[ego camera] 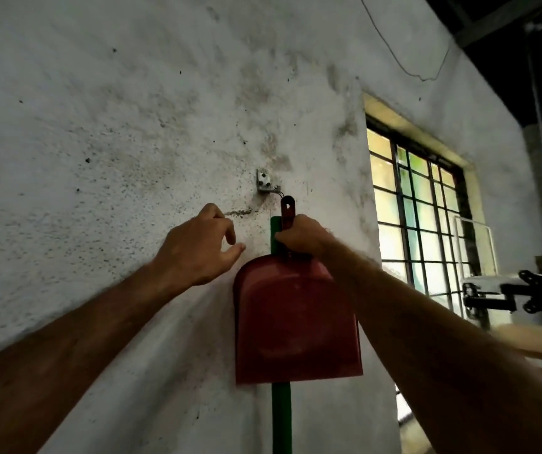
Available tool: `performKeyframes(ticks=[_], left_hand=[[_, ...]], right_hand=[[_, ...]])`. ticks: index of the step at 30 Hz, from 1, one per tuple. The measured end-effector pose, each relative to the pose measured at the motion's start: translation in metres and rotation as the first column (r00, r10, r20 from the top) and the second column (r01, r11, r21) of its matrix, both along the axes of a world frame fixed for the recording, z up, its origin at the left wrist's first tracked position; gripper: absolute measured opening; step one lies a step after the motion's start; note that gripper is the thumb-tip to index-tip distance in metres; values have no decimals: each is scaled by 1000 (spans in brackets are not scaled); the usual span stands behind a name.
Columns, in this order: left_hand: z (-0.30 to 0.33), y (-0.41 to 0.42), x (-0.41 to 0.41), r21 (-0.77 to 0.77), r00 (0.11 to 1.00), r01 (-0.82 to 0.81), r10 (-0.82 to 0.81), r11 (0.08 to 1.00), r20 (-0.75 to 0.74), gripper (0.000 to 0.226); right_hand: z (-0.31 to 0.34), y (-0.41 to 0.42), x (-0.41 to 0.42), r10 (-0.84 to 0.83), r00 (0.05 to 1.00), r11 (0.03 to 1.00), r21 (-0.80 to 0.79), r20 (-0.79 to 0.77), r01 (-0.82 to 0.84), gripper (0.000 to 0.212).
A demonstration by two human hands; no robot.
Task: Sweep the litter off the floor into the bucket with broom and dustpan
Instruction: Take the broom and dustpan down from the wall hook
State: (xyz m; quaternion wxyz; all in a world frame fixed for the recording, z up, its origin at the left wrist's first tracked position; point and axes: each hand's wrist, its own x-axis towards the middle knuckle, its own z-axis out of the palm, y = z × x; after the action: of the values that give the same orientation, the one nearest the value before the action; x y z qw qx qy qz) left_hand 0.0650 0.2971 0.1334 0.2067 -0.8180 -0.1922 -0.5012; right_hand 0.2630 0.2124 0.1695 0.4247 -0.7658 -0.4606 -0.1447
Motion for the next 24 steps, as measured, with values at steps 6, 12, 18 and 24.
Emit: performKeyframes(ticks=[6, 12, 18, 24], left_hand=[[34, -6, -5, -158, 992, 119, -111, 980, 59, 29], [71, -29, -16, -319, 951, 307, -298, 896, 80, 30], [67, -60, -4, -644, 927, 277, -375, 713, -16, 40], [38, -86, 22, -784, 879, 311, -477, 537, 21, 23]], right_hand=[[41, -15, 0, 42, 999, 991, 125, 30, -46, 19], [69, -32, -10, 148, 987, 962, 223, 70, -160, 37], [37, -55, -38, 431, 901, 898, 125, -56, -422, 36], [6, -83, -48, 532, 836, 845, 152, -135, -513, 28]])
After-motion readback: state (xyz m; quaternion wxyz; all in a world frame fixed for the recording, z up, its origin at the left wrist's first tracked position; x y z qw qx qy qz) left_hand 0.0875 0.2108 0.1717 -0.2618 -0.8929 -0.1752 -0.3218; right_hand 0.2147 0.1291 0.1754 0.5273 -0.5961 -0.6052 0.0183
